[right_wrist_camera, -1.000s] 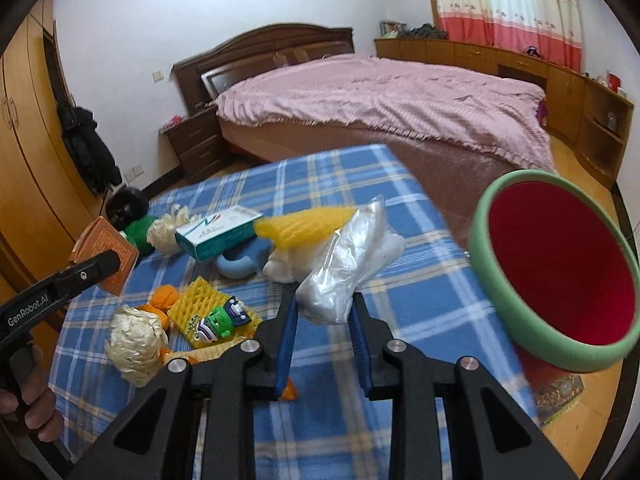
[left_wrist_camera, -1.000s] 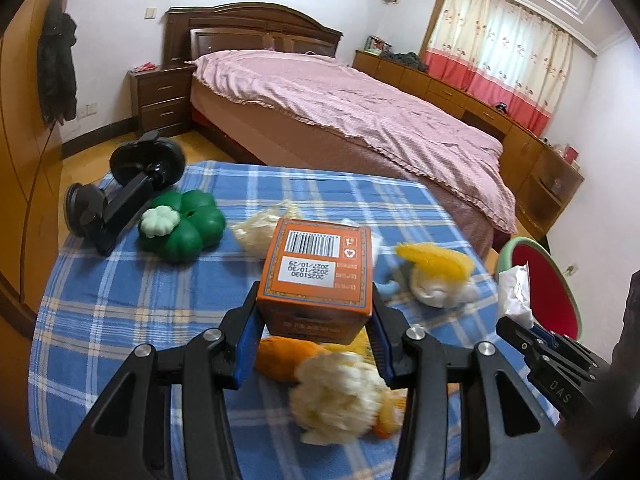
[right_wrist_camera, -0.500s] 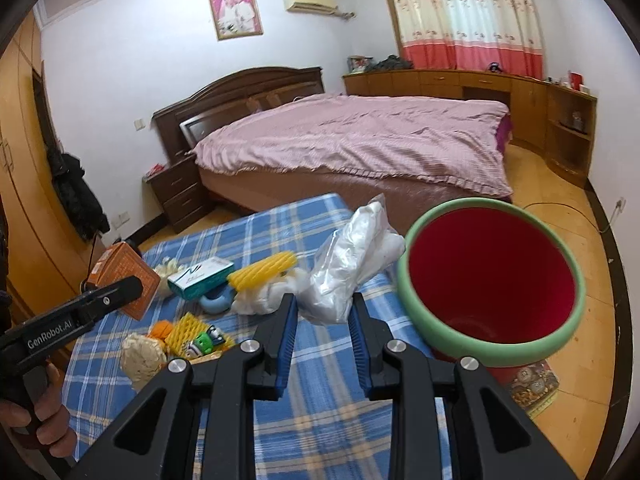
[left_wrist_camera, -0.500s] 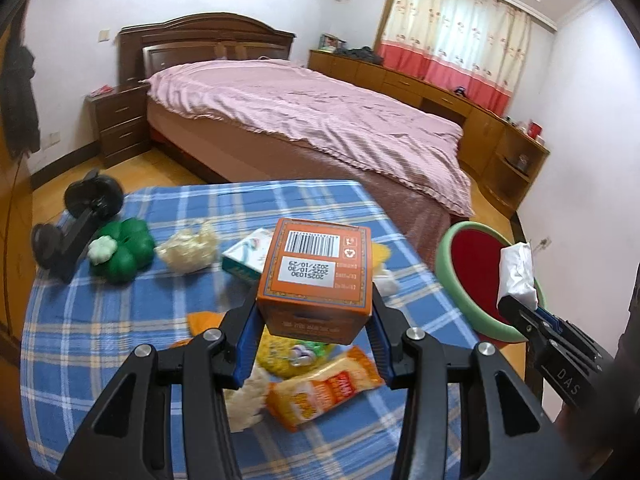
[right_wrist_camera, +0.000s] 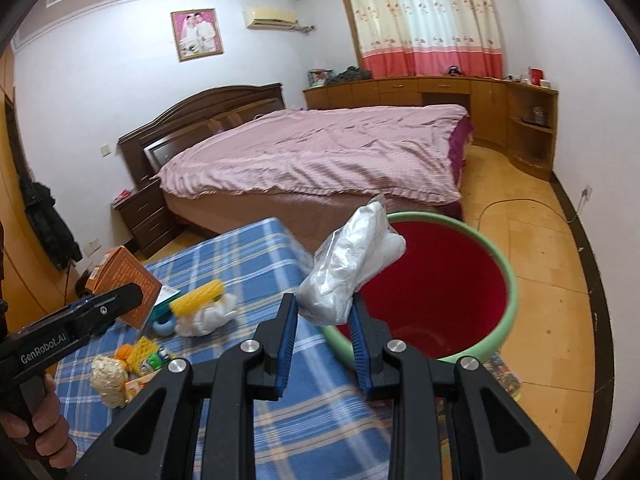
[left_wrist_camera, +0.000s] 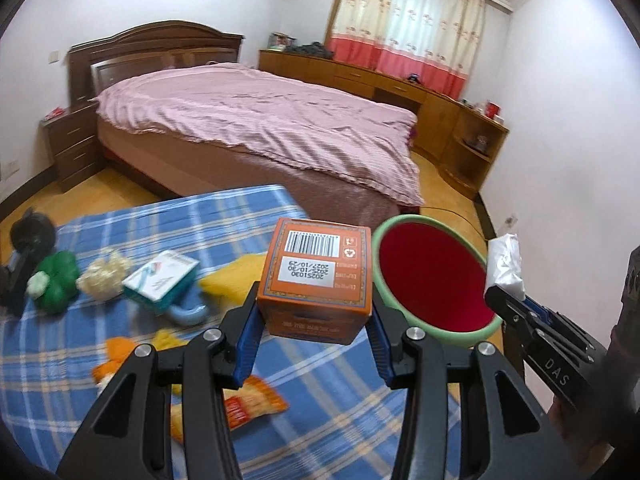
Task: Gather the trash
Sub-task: 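Carry both items over the red bin and open both grippers to drop them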
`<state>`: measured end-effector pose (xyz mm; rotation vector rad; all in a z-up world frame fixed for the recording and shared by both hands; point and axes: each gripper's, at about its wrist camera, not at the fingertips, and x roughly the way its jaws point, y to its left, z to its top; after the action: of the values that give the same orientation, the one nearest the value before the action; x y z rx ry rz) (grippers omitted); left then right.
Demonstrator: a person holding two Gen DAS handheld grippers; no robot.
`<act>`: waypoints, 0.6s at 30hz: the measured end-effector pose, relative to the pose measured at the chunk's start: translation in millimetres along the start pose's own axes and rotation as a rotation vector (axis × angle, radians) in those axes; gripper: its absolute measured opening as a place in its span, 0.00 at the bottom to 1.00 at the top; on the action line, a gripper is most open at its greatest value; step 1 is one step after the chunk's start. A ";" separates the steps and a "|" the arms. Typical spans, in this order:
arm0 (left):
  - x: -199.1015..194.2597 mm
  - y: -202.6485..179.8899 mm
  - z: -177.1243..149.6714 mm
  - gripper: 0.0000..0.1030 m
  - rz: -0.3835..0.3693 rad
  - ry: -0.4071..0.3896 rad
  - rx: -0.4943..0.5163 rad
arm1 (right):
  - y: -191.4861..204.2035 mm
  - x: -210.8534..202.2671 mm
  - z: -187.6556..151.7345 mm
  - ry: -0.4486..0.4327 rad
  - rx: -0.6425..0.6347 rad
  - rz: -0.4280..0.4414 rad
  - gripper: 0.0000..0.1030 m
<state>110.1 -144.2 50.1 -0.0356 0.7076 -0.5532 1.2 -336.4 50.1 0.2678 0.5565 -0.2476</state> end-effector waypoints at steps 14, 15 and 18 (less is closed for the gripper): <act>45.8 -47.2 9.4 0.47 -0.071 0.050 0.054 | -49.5 14.5 4.6 0.022 0.070 -0.033 0.28; 51.2 -51.5 9.3 0.47 -0.079 0.054 0.057 | -53.2 17.0 4.8 0.025 0.072 -0.034 0.28; 66.9 -61.9 9.3 0.47 -0.101 0.074 0.063 | -62.8 26.7 5.6 0.037 0.083 -0.039 0.28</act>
<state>128.4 -231.6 29.8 0.0075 0.7628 -0.6756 6.9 -401.2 28.6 0.3424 0.5895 -0.3044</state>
